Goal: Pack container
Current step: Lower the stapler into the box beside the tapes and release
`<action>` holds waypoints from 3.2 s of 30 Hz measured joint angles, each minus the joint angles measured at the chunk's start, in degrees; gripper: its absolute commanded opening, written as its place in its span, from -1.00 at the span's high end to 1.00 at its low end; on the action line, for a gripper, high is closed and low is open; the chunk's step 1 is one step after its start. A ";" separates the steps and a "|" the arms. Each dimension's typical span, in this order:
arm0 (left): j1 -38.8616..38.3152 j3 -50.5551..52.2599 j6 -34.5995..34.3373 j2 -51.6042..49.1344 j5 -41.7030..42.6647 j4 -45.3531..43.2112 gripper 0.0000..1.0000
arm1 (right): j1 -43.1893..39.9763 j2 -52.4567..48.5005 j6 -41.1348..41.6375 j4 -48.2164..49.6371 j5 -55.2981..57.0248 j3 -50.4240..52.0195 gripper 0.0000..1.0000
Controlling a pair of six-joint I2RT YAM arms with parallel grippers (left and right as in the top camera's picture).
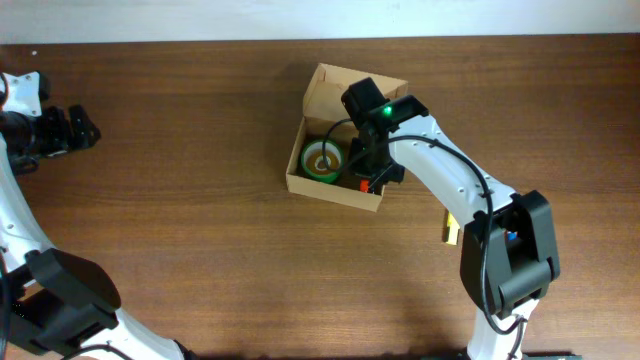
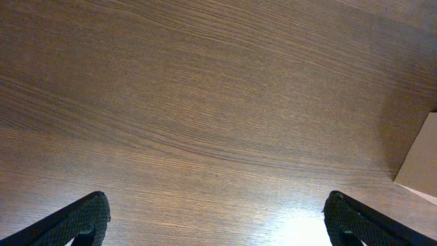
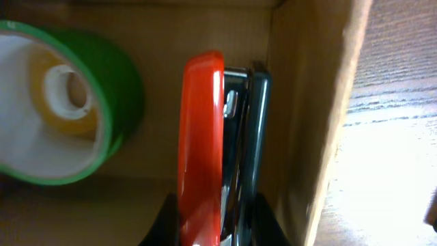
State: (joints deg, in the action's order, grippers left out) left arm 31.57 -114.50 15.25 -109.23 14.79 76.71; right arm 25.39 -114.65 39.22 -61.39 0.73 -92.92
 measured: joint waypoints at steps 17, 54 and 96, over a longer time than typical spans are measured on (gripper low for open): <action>0.00 0.00 0.00 0.00 0.02 0.00 -1.00 | -2.43 -0.07 0.09 3.28 -1.73 3.89 0.51; 0.00 0.00 0.00 0.00 0.00 0.00 -1.00 | -2.43 -3.61 -2.14 5.75 -1.53 3.91 0.40; 0.00 0.00 0.00 0.00 0.02 0.00 -1.00 | -2.43 -3.72 -13.42 -2.84 3.13 -9.33 0.92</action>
State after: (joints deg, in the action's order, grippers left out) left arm 31.57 -114.50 15.25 -109.23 14.81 76.71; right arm 22.96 -118.37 25.80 -64.23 3.86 -102.26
